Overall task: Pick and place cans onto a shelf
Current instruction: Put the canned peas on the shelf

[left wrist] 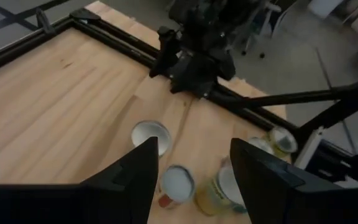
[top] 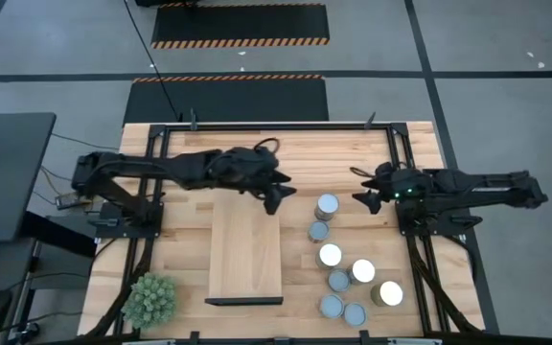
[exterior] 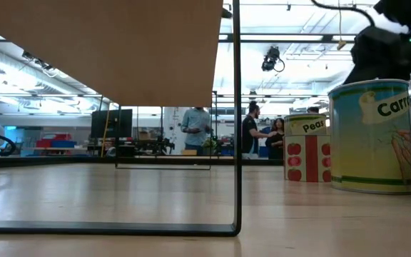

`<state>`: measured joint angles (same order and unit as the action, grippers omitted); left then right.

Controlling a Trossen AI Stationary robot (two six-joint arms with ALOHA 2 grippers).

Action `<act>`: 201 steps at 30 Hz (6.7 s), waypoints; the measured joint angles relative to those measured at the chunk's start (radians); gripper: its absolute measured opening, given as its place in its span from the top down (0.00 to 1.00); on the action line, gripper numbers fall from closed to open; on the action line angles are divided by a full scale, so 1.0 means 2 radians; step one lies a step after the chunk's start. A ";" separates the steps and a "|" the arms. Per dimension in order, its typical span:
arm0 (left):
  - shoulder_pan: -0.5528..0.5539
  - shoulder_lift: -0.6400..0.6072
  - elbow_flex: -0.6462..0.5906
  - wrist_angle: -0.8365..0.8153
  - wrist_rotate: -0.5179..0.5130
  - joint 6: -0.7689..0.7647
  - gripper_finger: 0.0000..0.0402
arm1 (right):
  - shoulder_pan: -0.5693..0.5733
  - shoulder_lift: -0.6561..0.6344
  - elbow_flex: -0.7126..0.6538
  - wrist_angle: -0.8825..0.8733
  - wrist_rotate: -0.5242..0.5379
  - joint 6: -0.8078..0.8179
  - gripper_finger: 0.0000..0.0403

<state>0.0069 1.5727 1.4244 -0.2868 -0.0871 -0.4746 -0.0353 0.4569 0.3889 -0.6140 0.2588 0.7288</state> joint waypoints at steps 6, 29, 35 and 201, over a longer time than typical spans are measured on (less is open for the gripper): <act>0.007 0.069 0.083 -0.066 0.024 0.063 0.49 | 0.001 0.056 0.000 0.008 0.000 -0.057 0.13; 0.018 0.222 0.292 -0.290 0.002 0.257 0.22 | 0.001 0.253 -0.001 0.121 0.031 -0.104 0.13; 0.015 0.235 0.292 -0.293 0.001 0.274 0.21 | 0.002 0.318 -0.001 0.224 0.026 -0.103 0.13; 0.002 0.295 0.460 -0.414 -0.048 0.360 1.00 | 0.019 0.091 0.236 -0.096 0.017 -0.056 0.13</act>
<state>0.0113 2.1624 2.3453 -1.1155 -0.1821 0.2454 0.0034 0.6388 0.8616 -0.8062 0.2931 0.6177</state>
